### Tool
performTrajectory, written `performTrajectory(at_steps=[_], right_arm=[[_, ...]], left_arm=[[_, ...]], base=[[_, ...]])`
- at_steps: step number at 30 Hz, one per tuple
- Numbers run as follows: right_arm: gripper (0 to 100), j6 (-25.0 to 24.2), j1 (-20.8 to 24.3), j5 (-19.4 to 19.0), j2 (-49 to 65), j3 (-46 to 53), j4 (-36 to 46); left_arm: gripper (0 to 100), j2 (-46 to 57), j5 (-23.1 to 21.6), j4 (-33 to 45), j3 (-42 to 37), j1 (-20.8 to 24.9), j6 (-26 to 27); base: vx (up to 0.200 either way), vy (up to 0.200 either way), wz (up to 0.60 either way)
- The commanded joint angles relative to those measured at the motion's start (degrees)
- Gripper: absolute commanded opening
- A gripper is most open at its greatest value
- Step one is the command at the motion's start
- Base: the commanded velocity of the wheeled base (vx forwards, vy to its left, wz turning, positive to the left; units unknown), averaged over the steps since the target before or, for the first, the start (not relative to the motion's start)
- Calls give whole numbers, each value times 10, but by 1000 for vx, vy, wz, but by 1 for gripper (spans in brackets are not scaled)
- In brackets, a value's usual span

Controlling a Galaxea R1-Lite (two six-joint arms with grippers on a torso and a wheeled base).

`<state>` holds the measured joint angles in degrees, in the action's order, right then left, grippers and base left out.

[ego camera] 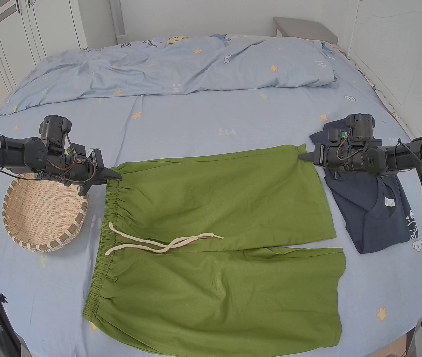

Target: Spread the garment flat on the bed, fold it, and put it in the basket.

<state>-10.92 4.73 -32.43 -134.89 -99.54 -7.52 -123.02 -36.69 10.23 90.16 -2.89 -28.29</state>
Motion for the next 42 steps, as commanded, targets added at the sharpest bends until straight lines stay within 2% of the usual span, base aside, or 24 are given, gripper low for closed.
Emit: performTrajectory(at_steps=[1,22,23,28,29,42], right_arm=[[0,-21,4,11,5,-62,17],[0,-24,30,25,1,-106,22],[0,-24,30,25,1,-106,22],[0,-24,31,32,-2,-115,31],[100,-24,31,32,-3,-116,32],[100,-25,21,32,18,-102,34]], left_arm=[[0,-2,5,-6,7,-11,-1],[0,-1,10,-23,8,-24,-5],[100,-1,10,-23,8,-23,-6],[100,-1,10,-23,7,-23,-4],[100,-1,10,-23,7,-23,-4],[100,32,8,-21,-6,-12,-9]], base=[[0,0,0],[0,0,0],[0,0,0],[0,0,0],[0,0,0],[0,0,0]])
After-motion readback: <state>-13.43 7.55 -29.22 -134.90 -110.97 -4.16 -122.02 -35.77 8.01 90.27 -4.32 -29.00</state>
